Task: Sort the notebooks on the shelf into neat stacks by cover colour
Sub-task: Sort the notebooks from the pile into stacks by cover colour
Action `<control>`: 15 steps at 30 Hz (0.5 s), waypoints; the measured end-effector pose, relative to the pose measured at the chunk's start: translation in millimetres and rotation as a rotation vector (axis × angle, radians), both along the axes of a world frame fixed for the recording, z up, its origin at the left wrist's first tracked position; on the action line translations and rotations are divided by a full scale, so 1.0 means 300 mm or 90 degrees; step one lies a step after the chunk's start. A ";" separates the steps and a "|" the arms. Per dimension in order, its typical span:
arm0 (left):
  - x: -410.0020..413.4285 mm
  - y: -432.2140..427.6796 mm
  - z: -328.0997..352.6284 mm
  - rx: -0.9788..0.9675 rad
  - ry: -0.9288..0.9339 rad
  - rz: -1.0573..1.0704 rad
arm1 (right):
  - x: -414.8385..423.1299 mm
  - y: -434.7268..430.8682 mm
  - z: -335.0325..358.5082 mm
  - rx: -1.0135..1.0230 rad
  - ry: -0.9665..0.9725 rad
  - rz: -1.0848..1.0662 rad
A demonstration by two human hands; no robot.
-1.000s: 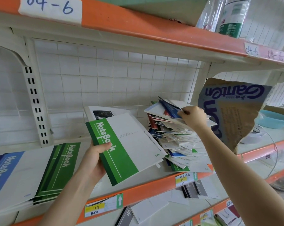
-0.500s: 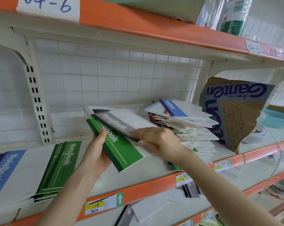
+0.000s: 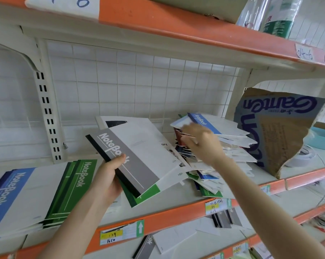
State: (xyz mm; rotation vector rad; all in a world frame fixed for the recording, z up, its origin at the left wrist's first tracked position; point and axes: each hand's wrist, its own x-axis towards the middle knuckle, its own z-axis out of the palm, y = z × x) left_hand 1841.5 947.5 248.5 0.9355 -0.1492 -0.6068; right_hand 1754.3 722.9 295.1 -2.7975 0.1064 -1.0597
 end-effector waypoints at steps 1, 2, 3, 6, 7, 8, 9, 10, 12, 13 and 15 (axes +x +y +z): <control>0.002 0.004 0.001 0.002 -0.003 0.001 | 0.002 -0.041 0.022 0.024 0.005 -0.088; 0.004 0.005 0.001 0.004 -0.007 0.005 | 0.004 -0.081 0.043 0.059 0.043 -0.167; 0.006 0.007 0.001 0.007 -0.010 0.006 | 0.009 -0.118 0.060 0.092 0.105 -0.236; 0.008 0.005 0.002 0.014 -0.012 0.004 | 0.017 -0.177 0.088 0.136 0.286 -0.328; 0.008 0.003 0.001 0.015 -0.015 0.002 | 0.018 -0.184 0.091 0.132 0.307 -0.332; 0.009 0.001 0.001 0.017 -0.017 0.001 | 0.017 -0.188 0.094 0.116 0.313 -0.332; 0.009 0.000 0.001 0.018 -0.019 0.001 | 0.014 -0.191 0.097 0.096 0.310 -0.333; 0.010 -0.002 0.000 0.017 -0.021 0.001 | 0.009 -0.193 0.102 0.075 0.305 -0.335; 0.012 -0.006 -0.002 0.015 -0.022 0.000 | -0.001 -0.188 0.106 0.026 0.309 -0.337; 0.013 -0.007 -0.003 0.013 -0.021 -0.001 | -0.004 -0.184 0.105 -0.012 0.317 -0.334; 0.019 -0.011 -0.004 0.007 -0.020 -0.001 | -0.006 -0.183 0.100 -0.074 0.320 -0.312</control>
